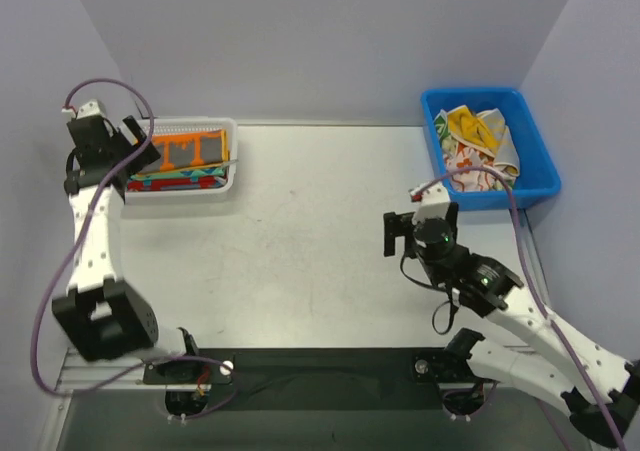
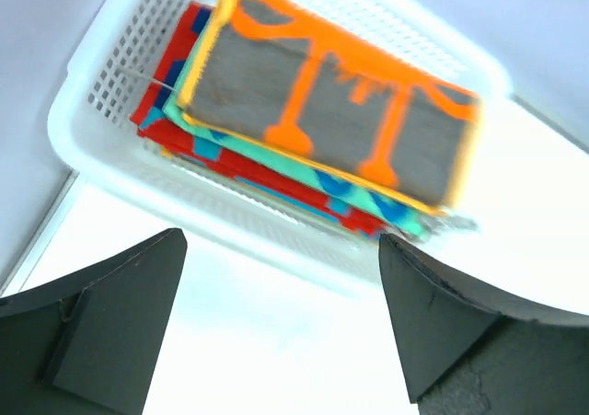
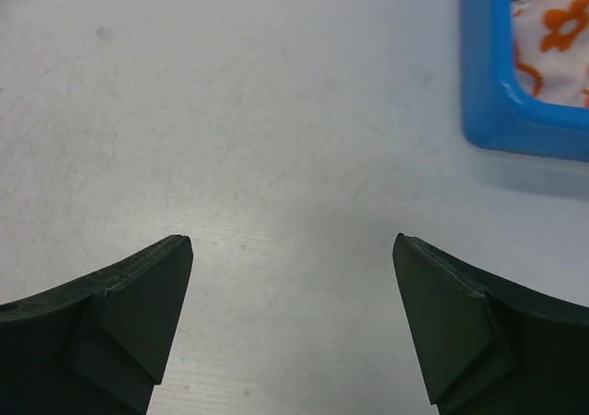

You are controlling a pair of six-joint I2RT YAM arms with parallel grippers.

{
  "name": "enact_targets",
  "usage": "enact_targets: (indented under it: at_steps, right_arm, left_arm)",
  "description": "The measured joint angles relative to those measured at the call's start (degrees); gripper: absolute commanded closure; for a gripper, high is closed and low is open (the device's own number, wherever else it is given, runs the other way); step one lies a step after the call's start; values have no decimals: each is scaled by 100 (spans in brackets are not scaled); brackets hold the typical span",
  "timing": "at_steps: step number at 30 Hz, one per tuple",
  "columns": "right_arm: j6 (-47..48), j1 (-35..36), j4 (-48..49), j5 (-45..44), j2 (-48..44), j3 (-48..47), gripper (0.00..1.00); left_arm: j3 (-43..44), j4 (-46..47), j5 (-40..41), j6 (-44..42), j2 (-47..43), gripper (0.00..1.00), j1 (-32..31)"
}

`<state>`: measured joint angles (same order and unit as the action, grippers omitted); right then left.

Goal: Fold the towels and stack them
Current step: Neatly place the folded towel into the bin

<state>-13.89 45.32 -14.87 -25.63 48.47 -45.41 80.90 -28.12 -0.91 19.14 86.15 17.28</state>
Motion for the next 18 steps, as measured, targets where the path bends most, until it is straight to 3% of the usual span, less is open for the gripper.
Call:
enact_targets:
  at_steps: [3, 8, 10, 18]
  right_arm:
    - [-157, -26, -387, -608, -734, -61, 0]
    - [-199, -37, -881, -1263, -1895, -79, 0]
    - [-144, -39, -1023, -1429, -2238, -63, 0]
    - [94, -39, -1287, -1849, -3224, 343, 0]
  left_arm:
    - [-586, -72, -48, -81, -1521, 3, -293]
    - [-1351, -232, 129, -476, -3880, 3, -1843]
    - [-1598, -529, 308, -527, -4629, 3, -2164]
    - [-2422, -1517, 1370, -291, -6330, 2, -2865]
